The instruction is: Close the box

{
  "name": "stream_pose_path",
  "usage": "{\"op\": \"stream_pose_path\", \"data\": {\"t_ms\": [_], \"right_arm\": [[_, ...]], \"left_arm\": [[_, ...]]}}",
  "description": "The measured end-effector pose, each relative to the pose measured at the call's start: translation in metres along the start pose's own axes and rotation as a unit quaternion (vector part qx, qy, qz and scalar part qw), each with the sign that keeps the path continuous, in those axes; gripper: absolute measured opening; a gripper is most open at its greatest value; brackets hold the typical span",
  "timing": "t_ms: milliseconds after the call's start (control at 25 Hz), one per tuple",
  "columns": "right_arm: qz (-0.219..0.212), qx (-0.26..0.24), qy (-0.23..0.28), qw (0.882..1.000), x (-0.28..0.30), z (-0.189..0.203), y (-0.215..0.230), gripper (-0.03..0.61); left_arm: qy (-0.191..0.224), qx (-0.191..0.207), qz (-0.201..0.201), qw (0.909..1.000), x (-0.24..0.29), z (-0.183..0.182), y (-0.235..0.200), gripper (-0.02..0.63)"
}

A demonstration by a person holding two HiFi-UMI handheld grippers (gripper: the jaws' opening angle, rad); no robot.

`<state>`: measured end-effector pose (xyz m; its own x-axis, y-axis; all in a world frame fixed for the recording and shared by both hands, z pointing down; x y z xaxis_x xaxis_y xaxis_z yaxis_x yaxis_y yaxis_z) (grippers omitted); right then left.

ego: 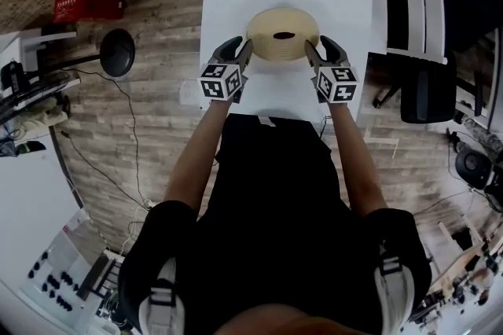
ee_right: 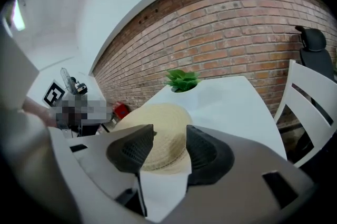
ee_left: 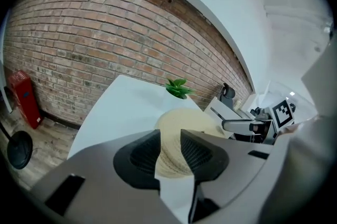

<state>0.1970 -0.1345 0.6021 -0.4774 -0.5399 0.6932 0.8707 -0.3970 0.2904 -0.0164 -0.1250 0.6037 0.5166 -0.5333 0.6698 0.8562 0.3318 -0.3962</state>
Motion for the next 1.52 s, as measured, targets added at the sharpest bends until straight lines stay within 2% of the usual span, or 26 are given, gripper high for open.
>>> {"op": "stream_pose_path", "data": {"t_ms": [120, 240, 320, 400, 480, 760, 1080, 1520], "right_arm": [[-0.028, -0.041, -0.004, 0.999, -0.003, -0.004, -0.018, 0.178], [-0.049, -0.065, -0.011, 0.997, -0.002, -0.002, -0.032, 0.153], [-0.064, -0.076, -0.015, 0.995, 0.0, 0.001, -0.04, 0.106], [-0.074, -0.091, -0.021, 0.993, 0.001, 0.005, -0.047, 0.032], [-0.078, -0.11, -0.03, 0.99, 0.002, 0.008, -0.054, 0.0], [-0.089, -0.131, -0.062, 0.985, 0.013, 0.022, -0.066, -0.002], [-0.083, -0.141, -0.079, 0.983, 0.018, 0.027, -0.062, -0.002], [-0.074, -0.133, -0.082, 0.985, 0.02, 0.027, -0.063, -0.002]], "left_arm": [[0.005, 0.016, 0.019, 0.9997, -0.002, 0.001, 0.017, 0.098], [-0.008, 0.035, 0.031, 0.9989, 0.001, 0.009, 0.031, 0.073], [-0.016, 0.052, 0.032, 0.998, 0.002, 0.014, 0.038, 0.051], [-0.022, 0.066, 0.034, 0.997, 0.001, 0.018, 0.043, 0.038], [-0.024, 0.068, 0.041, 0.9966, 0.001, 0.02, 0.049, 0.032], [-0.035, 0.065, 0.058, 0.9955, 0.013, 0.026, 0.061, 0.026], [-0.068, 0.076, 0.054, 0.9934, 0.027, 0.039, 0.059, 0.028], [-0.071, 0.081, 0.062, 0.9922, 0.028, 0.039, 0.057, 0.028]]}}
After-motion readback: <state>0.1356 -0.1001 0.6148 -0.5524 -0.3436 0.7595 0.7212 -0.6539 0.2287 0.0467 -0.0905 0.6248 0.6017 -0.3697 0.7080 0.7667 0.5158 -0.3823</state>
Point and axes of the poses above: the fingertips, and each gripper's own axes: x forward along the fingers, y to its right, z out of its underside, the point moved 2 cm from there along -x, backward along the fingers, and after that the axes turned 10 degrees about -y, right-handed, at the moved point
